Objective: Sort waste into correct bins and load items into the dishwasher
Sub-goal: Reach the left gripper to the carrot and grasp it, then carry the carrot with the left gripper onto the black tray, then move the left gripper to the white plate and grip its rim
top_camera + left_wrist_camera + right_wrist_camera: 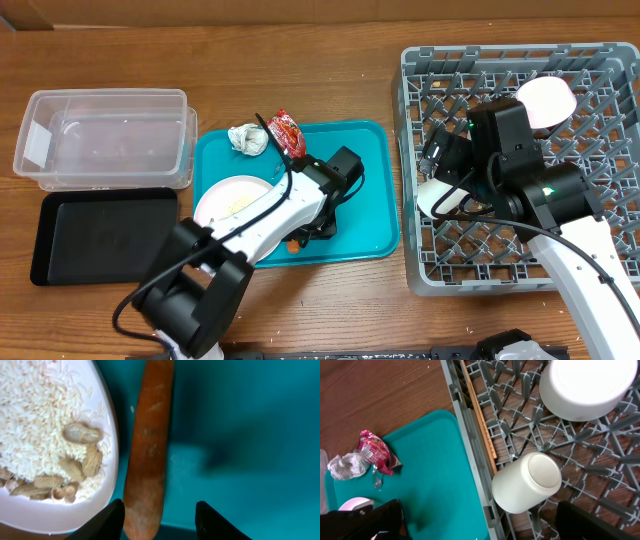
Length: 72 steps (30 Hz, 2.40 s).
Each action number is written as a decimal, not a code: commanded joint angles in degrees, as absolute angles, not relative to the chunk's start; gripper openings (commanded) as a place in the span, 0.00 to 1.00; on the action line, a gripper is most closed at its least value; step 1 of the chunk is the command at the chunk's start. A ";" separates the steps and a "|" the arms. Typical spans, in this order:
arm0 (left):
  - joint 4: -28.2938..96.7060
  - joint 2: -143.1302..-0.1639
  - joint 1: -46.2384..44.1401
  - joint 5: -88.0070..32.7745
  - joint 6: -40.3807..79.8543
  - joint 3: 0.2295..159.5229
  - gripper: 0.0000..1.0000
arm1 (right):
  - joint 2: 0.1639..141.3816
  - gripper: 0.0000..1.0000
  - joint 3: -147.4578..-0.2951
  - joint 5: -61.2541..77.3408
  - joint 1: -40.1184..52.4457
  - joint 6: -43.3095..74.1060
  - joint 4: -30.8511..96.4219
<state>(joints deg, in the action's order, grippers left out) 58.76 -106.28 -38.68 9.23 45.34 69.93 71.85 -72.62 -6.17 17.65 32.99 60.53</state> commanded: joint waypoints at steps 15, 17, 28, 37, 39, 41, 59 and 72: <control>53.49 -111.15 -36.56 5.96 36.07 69.58 0.20 | 70.89 1.00 -72.99 -6.15 17.54 33.43 60.36; 53.84 -110.54 -35.94 5.69 36.71 69.69 0.15 | 70.89 1.00 -72.99 -6.15 17.54 33.45 60.36; 61.23 -93.01 -27.38 6.15 39.16 73.82 0.13 | 70.89 1.00 -72.97 -6.15 17.54 33.45 60.36; 71.20 -82.98 -5.85 12.71 41.82 73.76 0.08 | 70.89 1.00 -72.97 -6.15 17.54 33.45 60.36; 71.99 -82.98 -0.49 13.32 41.80 73.60 0.08 | 70.89 1.00 -72.97 -6.15 17.54 33.45 60.36; 71.70 -83.05 5.08 14.02 41.87 72.55 0.09 | 70.89 1.00 -72.97 -6.15 17.54 33.45 60.36; 64.77 -82.98 27.83 6.20 34.41 71.02 0.55 | 70.89 1.00 -72.99 -6.15 17.54 33.45 60.36; 66.06 -82.63 -4.01 7.57 27.03 73.87 0.64 | 70.89 1.00 -72.97 -6.15 17.54 33.45 60.36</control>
